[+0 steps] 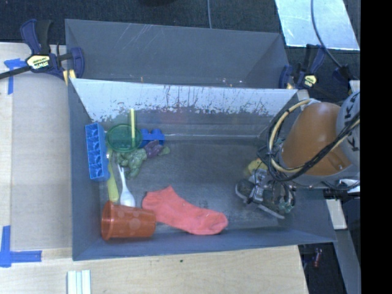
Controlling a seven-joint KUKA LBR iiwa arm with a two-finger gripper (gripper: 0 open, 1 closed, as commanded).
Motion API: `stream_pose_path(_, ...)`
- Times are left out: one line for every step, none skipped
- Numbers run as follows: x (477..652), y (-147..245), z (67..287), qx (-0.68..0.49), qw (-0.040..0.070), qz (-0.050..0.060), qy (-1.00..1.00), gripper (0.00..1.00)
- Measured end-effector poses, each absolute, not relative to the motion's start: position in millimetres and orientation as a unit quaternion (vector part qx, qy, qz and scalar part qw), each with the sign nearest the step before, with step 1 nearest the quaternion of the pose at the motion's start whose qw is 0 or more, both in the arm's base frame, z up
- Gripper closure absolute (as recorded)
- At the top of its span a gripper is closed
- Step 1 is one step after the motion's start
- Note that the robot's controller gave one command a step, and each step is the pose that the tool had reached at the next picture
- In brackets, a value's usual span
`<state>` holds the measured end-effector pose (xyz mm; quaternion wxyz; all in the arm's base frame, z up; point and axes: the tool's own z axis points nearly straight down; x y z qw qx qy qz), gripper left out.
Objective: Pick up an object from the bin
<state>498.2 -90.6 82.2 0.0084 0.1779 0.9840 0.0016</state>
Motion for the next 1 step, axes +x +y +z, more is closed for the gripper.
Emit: stream_pose_path(499.5, -91.1, 108.4, 0.178, 0.011, 0.001, 0.984, 1.0)
